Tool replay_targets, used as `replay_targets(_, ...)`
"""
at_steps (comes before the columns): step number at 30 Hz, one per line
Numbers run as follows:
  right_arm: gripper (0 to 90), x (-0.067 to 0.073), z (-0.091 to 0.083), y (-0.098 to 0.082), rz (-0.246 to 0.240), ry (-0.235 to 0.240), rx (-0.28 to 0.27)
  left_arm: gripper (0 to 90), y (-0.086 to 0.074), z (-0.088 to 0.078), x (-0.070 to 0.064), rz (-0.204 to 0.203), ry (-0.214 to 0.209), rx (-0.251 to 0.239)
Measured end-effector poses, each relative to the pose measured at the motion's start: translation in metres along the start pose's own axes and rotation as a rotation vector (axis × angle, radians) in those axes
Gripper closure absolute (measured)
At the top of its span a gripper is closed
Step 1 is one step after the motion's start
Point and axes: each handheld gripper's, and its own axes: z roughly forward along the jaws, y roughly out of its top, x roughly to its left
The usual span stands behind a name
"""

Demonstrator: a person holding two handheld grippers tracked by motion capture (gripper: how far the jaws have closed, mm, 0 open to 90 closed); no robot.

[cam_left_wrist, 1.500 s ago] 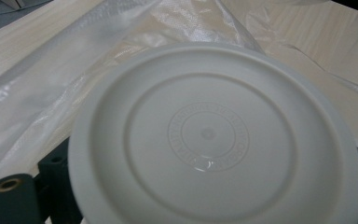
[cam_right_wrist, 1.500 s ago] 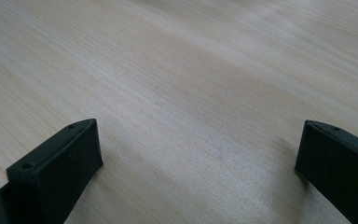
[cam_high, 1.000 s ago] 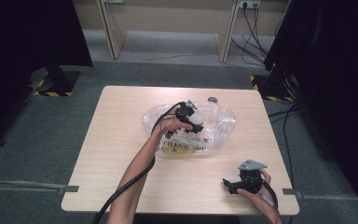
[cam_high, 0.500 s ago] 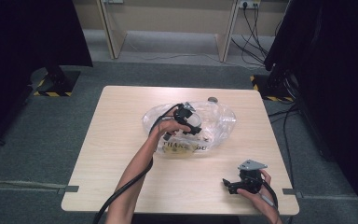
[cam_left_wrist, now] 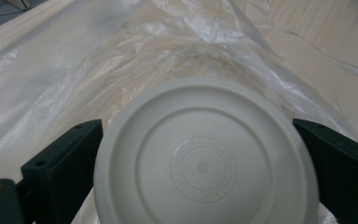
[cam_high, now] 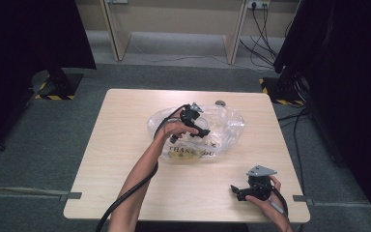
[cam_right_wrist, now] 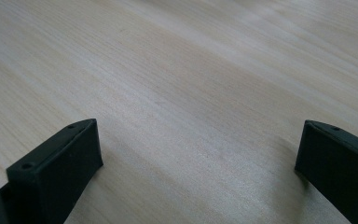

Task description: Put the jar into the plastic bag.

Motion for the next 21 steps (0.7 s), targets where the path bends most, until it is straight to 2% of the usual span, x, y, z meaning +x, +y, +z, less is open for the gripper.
replay_targets(6, 0.2, 0.0, 0.0, 0.0, -0.001, 0.0, -0.001, 2.7, 0.009, -0.007, -0.002, 0.027, 0.012, -0.001)
replay_targets(13, 0.2, 0.0, 0.0, 0.0, -0.001, 0.0, 0.0, 2.8, 0.015, -0.016, -0.004, 0.037, 0.021, -0.004)
replay_targets(21, 0.2, 0.0, 0.0, 0.0, -0.001, 0.0, 0.0, 3.0, 0.016, -0.024, -0.004, 0.025, 0.033, -0.013)
